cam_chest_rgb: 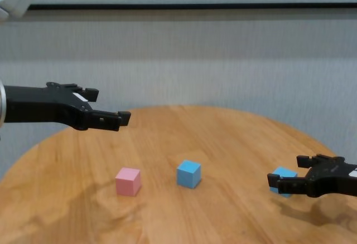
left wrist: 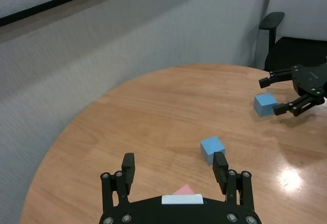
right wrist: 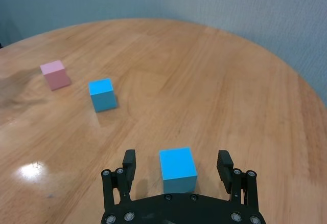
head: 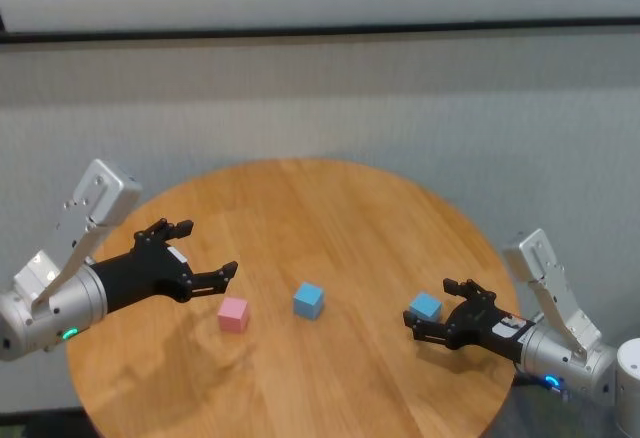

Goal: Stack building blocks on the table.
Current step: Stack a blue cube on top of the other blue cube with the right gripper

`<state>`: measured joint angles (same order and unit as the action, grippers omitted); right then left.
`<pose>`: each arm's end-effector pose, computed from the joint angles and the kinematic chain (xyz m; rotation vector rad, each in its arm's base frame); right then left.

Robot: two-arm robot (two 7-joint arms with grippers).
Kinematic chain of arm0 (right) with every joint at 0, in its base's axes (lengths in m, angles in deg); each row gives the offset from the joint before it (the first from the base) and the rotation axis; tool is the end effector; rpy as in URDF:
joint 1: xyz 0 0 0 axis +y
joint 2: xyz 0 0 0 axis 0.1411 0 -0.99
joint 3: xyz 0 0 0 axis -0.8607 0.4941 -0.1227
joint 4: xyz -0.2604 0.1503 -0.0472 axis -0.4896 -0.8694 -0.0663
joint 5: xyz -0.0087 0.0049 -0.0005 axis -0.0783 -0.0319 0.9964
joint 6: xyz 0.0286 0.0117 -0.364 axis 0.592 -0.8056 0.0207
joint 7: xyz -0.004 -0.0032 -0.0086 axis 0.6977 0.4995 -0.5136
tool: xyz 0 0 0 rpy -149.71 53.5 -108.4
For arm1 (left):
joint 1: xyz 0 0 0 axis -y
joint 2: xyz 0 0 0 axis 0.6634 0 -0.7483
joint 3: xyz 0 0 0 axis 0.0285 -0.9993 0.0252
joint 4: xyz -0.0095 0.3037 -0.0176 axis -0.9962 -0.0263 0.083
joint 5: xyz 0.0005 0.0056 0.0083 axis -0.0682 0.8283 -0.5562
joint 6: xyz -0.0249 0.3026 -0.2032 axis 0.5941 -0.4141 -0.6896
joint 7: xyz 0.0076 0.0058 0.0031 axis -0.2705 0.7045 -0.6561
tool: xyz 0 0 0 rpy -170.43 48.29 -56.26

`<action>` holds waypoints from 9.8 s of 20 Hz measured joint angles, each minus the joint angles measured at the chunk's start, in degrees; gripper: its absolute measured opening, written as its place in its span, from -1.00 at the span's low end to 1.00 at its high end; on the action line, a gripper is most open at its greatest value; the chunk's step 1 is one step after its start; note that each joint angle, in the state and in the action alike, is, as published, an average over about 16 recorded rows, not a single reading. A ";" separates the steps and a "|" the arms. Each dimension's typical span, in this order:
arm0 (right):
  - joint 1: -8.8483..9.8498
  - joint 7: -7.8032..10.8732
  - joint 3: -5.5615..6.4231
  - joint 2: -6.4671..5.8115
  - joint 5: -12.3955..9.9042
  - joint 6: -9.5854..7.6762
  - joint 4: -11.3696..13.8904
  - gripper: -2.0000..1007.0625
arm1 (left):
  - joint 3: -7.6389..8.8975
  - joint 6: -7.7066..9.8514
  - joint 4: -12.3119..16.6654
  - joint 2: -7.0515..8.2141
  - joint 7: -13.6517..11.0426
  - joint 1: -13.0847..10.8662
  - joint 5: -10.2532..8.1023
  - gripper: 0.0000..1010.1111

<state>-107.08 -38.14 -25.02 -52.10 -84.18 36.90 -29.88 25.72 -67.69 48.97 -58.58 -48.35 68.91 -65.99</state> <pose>0.4863 -0.0771 -0.3600 -0.3223 0.0990 -0.8463 0.4687 0.0646 -0.2405 0.3119 -0.1106 0.7854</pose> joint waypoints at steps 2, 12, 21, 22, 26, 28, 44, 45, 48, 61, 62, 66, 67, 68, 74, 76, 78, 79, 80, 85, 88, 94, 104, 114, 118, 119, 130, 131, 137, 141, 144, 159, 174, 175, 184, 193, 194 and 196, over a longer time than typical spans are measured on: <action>-0.18 0.03 0.03 0.26 0.22 0.03 -0.48 0.99 | 0.00 0.00 0.00 0.00 0.00 0.00 0.00 0.98; -1.20 0.20 0.13 1.53 1.27 0.52 -2.87 0.99 | 0.00 0.00 0.00 0.00 0.00 0.00 0.00 0.98; -1.99 0.36 0.18 2.49 2.06 0.85 -4.74 0.99 | 0.00 0.00 0.00 0.00 0.00 0.00 0.00 0.98; -2.05 0.37 0.19 2.58 2.12 0.86 -4.89 0.99 | 0.00 0.00 0.00 0.00 0.00 0.00 0.00 0.98; -2.25 0.43 0.26 2.88 2.31 0.85 -5.38 0.99 | 0.00 0.00 0.00 0.00 0.00 0.00 0.00 0.98; -2.33 0.47 0.29 3.00 2.37 0.84 -5.56 0.99 | 0.00 0.00 0.00 0.00 0.00 0.00 0.00 0.98; -2.62 0.60 0.41 3.41 2.72 -0.59 -5.98 0.77 | 0.00 0.00 0.00 0.00 0.00 0.00 0.00 0.98; -2.60 0.56 0.43 3.41 2.72 -0.71 -5.94 0.73 | 0.00 0.00 0.00 0.00 0.00 0.00 0.00 0.98; -2.52 0.43 0.51 3.42 2.70 -1.01 -5.83 0.59 | 0.00 0.00 0.00 0.00 0.00 0.00 0.00 0.98; -2.10 0.32 0.84 3.30 2.58 -1.14 -5.07 -0.10 | 0.00 0.00 0.00 0.00 0.00 0.00 0.00 0.98; -2.12 0.33 0.86 3.28 2.57 -1.06 -4.96 -0.13 | 0.00 0.00 0.00 0.00 0.00 0.00 0.00 0.98; -2.31 0.35 0.93 3.23 2.60 -0.57 -4.17 -0.22 | 0.00 0.00 0.00 0.00 0.00 0.00 0.00 0.98; -2.37 0.36 0.94 3.21 2.61 -0.42 -3.85 -0.24 | 0.00 0.00 0.00 0.00 0.00 0.00 0.00 0.98; -2.43 0.37 0.95 3.20 2.62 -0.26 -3.50 -0.25 | 0.00 0.00 0.00 0.00 0.00 0.00 0.00 0.98; -2.81 0.28 0.98 3.11 2.61 0.68 -0.34 -0.26 | 0.00 0.00 0.00 0.00 0.00 0.00 0.00 0.98; -2.88 0.19 0.96 3.06 2.59 0.91 1.02 -0.26 | 0.00 0.00 0.00 0.00 0.00 0.00 0.00 0.98; -2.89 0.11 0.91 2.98 2.56 1.04 2.49 -0.26 | 0.00 0.00 0.00 0.00 0.00 0.00 0.00 0.98; -2.87 0.07 0.86 2.94 2.54 1.07 3.24 -0.26 | 0.00 0.00 0.00 0.00 0.00 0.00 0.00 0.98; -2.85 0.03 0.80 2.89 2.51 1.08 3.97 -0.26 | 0.00 0.00 0.00 0.00 0.00 0.00 0.00 0.98; -2.83 -0.23 0.34 2.74 2.43 0.96 7.01 -0.26 | 0.00 0.00 0.00 0.00 0.00 0.00 0.00 0.98; -2.99 -0.37 -0.04 2.78 2.45 0.85 8.15 -0.26 | 0.00 0.00 0.00 0.00 0.00 0.00 0.00 0.98; -4.04 -0.39 -1.13 3.43 2.73 0.97 8.49 -0.26 | 0.00 0.00 0.00 0.00 0.00 0.00 0.00 0.98; -7.38 0.52 -3.40 6.20 3.69 2.40 3.84 -0.26 | 0.00 0.00 0.00 0.00 0.00 0.00 0.00 0.98; -9.81 1.75 -5.73 9.28 4.73 2.76 -1.82 -0.26 | 0.00 0.00 0.00 0.00 0.00 0.00 0.00 0.98; -9.99 1.93 -6.56 9.93 5.22 2.05 -2.71 -0.26 | 0.00 0.00 0.00 0.00 0.00 0.00 0.00 0.98; -9.98 1.95 -6.75 10.04 5.35 1.84 -2.82 -0.26 | 0.00 0.00 0.00 0.00 0.00 0.00 0.00 0.98; -9.71 1.71 -7.82 10.68 6.42 0.29 -4.09 -0.26 | 0.00 0.00 0.00 0.00 0.00 0.00 0.00 0.98; -9.75 1.69 -7.83 10.78 6.47 0.32 -4.41 -0.26 | 0.00 0.00 0.00 0.00 0.00 0.00 0.00 0.98; -10.33 1.67 -7.71 11.60 6.76 0.87 -7.00 -0.26 | 0.00 0.00 0.00 0.00 0.00 0.00 0.00 0.98; -10.85 1.75 -7.58 12.23 7.00 1.39 -8.85 -0.26 | 0.00 0.00 0.00 0.00 0.00 0.00 0.00 0.98; -11.22 1.84 -7.48 12.68 7.21 1.77 -10.10 -0.26 | 0.00 0.00 0.00 0.00 0.00 0.00 0.00 0.98; -12.79 2.46 -7.11 14.31 8.54 3.64 -14.96 -0.26 | 0.00 0.00 0.00 0.00 0.00 0.00 0.00 0.98; -14.82 3.13 -6.65 16.03 9.93 5.60 -19.50 -0.26 | 0.00 0.00 0.00 0.00 0.00 0.00 0.00 0.98; -14.95 3.15 -6.62 16.15 10.03 5.72 -19.80 -0.26 | 0.00 0.00 0.00 0.00 0.00 0.00 0.00 0.98; -15.66 3.17 -6.24 16.93 10.78 6.44 -21.76 -0.26 | 0.00 0.00 0.00 0.00 0.00 0.00 0.00 0.98; -15.42 2.84 -5.51 17.07 10.98 6.48 -21.47 -0.14 | 0.00 0.00 0.00 0.00 0.00 0.00 0.00 0.98; -15.37 2.81 -5.43 17.07 10.99 6.47 -21.37 -0.11 | 0.00 0.00 0.00 0.00 0.00 0.00 0.00 0.98; -15.23 2.70 -5.26 17.01 10.98 6.43 -21.02 -0.03 | 0.00 0.00 0.00 0.00 0.00 0.00 0.00 0.98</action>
<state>-122.31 -35.44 -30.27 -35.08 -73.20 43.33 -50.90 25.72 -67.69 48.97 -58.59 -48.35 68.91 -65.99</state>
